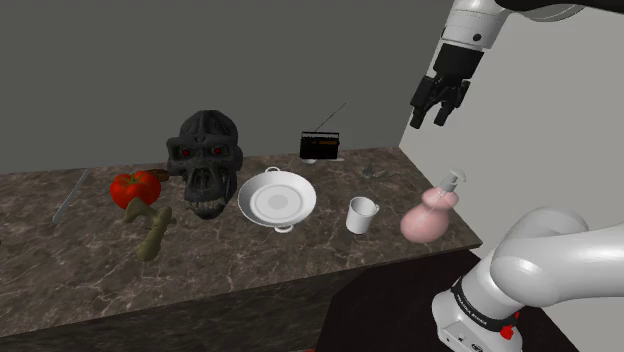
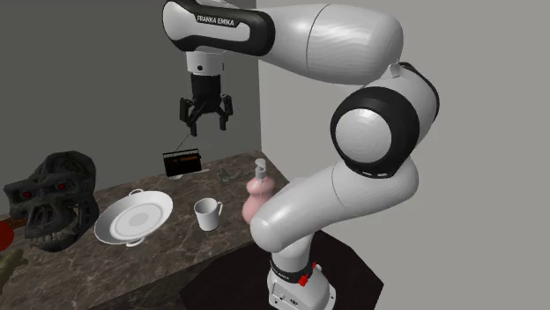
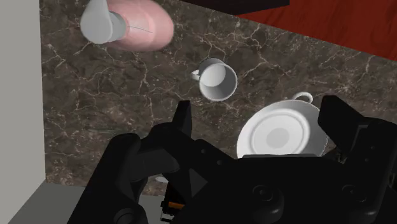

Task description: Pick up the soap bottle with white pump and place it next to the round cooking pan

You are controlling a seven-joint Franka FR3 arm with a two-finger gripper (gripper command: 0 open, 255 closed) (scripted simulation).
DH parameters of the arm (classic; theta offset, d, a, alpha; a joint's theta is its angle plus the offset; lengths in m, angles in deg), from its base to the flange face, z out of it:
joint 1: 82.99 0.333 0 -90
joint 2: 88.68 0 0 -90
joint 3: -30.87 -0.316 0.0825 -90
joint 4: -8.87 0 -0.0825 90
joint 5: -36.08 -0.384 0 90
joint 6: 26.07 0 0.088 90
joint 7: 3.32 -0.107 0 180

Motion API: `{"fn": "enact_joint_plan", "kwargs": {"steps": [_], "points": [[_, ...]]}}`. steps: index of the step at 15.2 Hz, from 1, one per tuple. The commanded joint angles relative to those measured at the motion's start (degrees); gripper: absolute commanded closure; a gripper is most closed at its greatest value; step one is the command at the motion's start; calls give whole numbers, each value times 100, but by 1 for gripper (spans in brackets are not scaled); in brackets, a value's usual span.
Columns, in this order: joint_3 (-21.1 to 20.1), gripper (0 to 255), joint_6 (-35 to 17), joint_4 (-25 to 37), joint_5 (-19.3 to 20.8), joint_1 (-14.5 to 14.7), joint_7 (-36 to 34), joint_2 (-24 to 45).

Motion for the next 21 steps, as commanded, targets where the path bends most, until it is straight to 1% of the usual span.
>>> {"fn": "enact_joint_plan", "kwargs": {"steps": [1, 9, 16, 21], "points": [[0, 0, 0, 0, 0, 0, 0, 0], [505, 0, -564, -1419, 857, -379, 734, -875], [1138, 0, -1137, -2403, 1800, -880, 1429, -1402], [1216, 0, -1497, -2797, 1885, -929, 1422, -1434]]}}
